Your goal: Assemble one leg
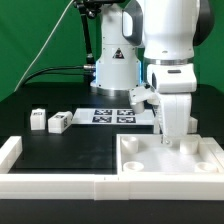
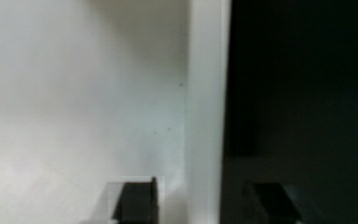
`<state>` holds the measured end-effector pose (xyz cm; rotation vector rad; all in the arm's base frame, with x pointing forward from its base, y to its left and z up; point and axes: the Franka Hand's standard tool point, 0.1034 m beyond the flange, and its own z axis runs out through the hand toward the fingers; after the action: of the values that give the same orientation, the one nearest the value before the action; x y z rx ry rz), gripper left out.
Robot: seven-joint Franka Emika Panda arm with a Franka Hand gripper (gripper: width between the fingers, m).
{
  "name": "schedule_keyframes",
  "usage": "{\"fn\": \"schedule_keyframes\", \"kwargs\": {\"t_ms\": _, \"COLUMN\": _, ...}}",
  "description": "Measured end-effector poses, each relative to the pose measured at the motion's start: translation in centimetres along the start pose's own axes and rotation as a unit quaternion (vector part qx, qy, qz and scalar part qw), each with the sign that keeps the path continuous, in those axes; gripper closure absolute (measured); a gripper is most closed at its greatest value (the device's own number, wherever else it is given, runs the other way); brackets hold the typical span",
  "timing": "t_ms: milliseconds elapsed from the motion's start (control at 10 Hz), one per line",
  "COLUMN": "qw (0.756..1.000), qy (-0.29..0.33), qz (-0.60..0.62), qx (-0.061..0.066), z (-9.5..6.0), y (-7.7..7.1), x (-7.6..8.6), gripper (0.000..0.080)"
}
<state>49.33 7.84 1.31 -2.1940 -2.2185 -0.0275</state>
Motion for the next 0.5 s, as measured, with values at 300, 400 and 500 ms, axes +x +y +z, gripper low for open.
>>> {"fn": "schedule_keyframes", "kwargs": {"t_ms": 300, "qw": 1.0, "qy": 0.0, "qz": 0.0, "qx": 0.0, "z": 0.01, "y": 0.0, "x": -0.04, "gripper": 0.0243}}
{"fn": "schedule_keyframes", "kwargs": {"t_ms": 400, "qw": 1.0, "qy": 0.0, "qz": 0.001, "qx": 0.0, "z": 0.01, "y": 0.0, "x": -0.06, "gripper": 0.0168}}
{"fn": "schedule_keyframes", "kwargs": {"t_ms": 500, "qw": 1.0, "qy": 0.0, "qz": 0.001, "qx": 0.0, "z": 0.01, "y": 0.0, "x": -0.07, "gripper": 0.0168}}
